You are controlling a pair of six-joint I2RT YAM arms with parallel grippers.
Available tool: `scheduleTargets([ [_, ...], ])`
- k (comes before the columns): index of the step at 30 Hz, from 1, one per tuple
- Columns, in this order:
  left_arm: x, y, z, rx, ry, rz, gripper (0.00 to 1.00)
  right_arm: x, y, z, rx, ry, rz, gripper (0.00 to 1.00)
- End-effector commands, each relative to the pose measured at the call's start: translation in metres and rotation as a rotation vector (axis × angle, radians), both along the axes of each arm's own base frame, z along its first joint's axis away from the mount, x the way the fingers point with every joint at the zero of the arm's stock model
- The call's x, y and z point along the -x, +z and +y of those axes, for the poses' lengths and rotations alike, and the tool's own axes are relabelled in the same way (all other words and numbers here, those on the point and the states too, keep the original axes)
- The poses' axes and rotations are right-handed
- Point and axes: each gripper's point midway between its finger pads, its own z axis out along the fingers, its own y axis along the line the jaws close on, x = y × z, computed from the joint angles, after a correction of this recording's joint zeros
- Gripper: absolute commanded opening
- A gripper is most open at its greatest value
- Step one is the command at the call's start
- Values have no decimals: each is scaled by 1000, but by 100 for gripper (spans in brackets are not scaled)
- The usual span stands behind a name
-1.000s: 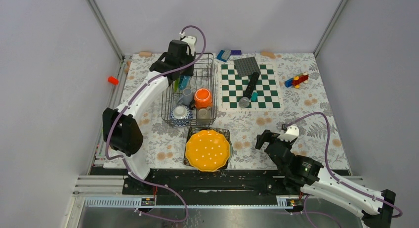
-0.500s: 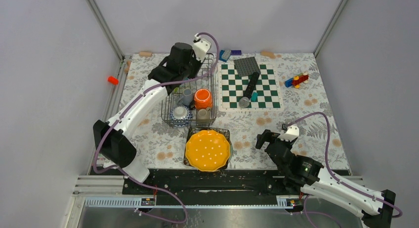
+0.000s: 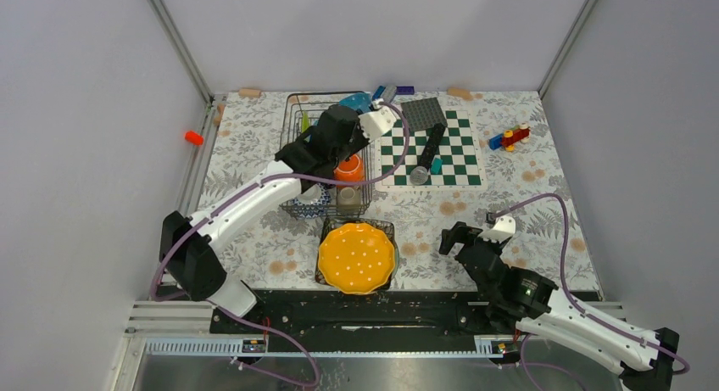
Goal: Unload the mixed dishes from the dish rack
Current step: Pick up the plate from the dish rack.
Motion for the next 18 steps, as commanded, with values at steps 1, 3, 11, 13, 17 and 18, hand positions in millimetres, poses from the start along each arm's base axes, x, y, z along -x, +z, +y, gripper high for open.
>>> scheduleTargets([
  [1,0,122,11,133,60,-394,0,-4,11,-5,-21,-36,-40,99],
  [3,8,124,6,126,29,-419,0,-3,12,-4,-34,-33,-43,99],
  [11,53,115,-30,-25,-211,-481,0,0,14,2,-83,2,-42,99],
  [13,70,108,-35,-65,-279,-450,0,0,14,2,-87,4,-42,99],
  [17,111,103,-45,-7,-405,-368,0,-1,21,4,-112,2,-54,99],
  [18,122,101,-48,2,-440,-359,0,-1,25,5,-128,3,-56,99],
])
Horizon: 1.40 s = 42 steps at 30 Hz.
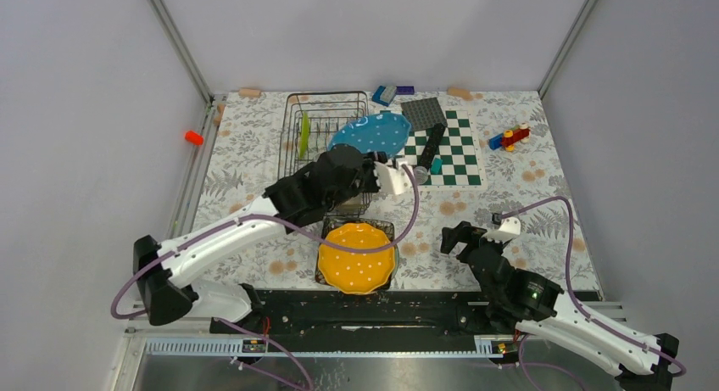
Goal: Unload the mixed dishes from the dish rack
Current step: Pick up the plate from the dish rack, then place the plate at the center of the board.
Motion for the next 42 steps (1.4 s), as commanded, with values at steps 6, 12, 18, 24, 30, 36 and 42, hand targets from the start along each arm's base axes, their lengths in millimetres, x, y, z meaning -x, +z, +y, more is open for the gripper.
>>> scheduleTargets([
  [6,76,44,-16,27,-235,-178,0,5,61,9,-241,-1,-21,98],
  [12,91,16,-22,-121,-234,-206,0,14,122,30,-455,101,-58,98],
  [18,95,12,-28,-139,-214,-260,0,17,161,56,-465,198,-28,98],
  [24,102,16,-33,-91,-213,-317,0,3,184,89,-379,243,47,98],
  [30,105,18,-29,-68,-195,-361,0,-31,184,101,-458,242,145,98],
  [36,103,24,-26,-45,-153,-410,0,-49,157,114,-467,264,253,98],
  [42,104,26,-27,-26,-144,-447,0,-62,132,113,-516,228,290,87],
])
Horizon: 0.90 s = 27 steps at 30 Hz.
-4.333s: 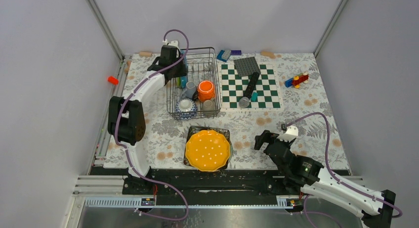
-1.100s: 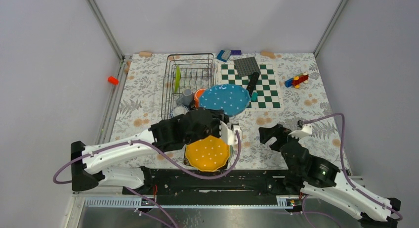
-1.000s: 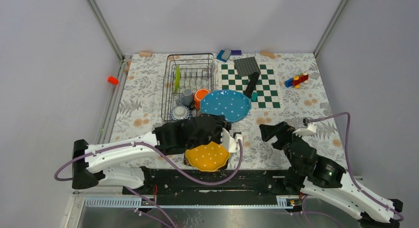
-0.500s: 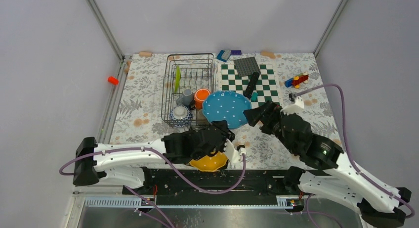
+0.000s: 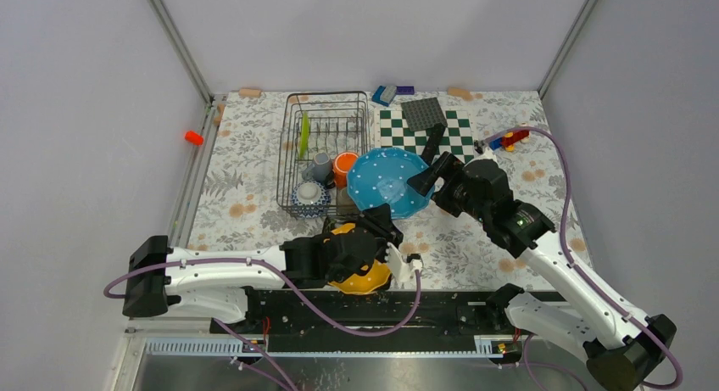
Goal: Unload the mixed dishes from the dish rack
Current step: Place the plate at the center of the board.
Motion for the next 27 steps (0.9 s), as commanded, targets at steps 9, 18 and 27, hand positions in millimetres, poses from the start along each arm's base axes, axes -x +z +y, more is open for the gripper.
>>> scheduleTargets([
  [9,-7,85,3,290,58,-141,0,-14,4,22,-234,31,-28,55],
  [18,-7,81,1,291,62,-124,28,-15,26,15,-381,-19,-111,12],
  [27,6,86,-11,412,4,16,99,-24,60,-26,-429,-206,-282,0],
])
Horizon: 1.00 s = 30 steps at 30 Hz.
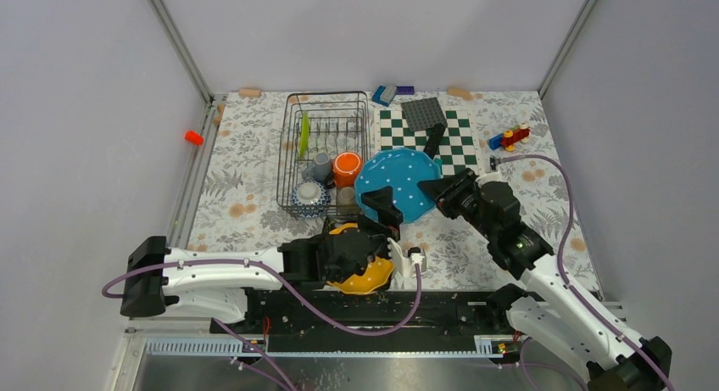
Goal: Unload the mixed dishes from the dish rack
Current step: Place the plate at the center of the board.
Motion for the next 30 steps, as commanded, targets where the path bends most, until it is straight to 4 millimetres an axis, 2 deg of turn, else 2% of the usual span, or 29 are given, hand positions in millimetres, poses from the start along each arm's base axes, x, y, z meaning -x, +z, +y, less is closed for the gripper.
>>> scheduleTargets([
  [1,8,65,-7,279,-39,48,99,-19,72,-31,-73,-177,-229,0],
  [3,13,72,-13,355,-68,113,99,-21,84,-40,-69,-215,-254,0],
  [6,26,69,-24,444,-123,233,99,-24,111,-56,-31,-270,-283,0],
  [9,30,61,-27,557,-86,398,99,-29,119,-68,-5,-311,-279,0],
  [14,13,59,-8,888,201,697,99,-35,119,-87,25,-372,-270,0],
  [17,6,45,3,959,310,867,99,-35,111,-95,34,-396,-264,0],
  [21,-22,43,40,1147,417,990,99,-34,96,-98,42,-398,-248,0],
  [24,-45,38,71,1279,462,1087,99,-33,84,-93,42,-364,-242,0],
  [27,-68,21,109,1370,613,1078,99,-27,73,-78,81,-257,-251,0],
  [30,-79,9,140,1419,724,1048,99,-15,65,-54,64,-105,-282,0],
])
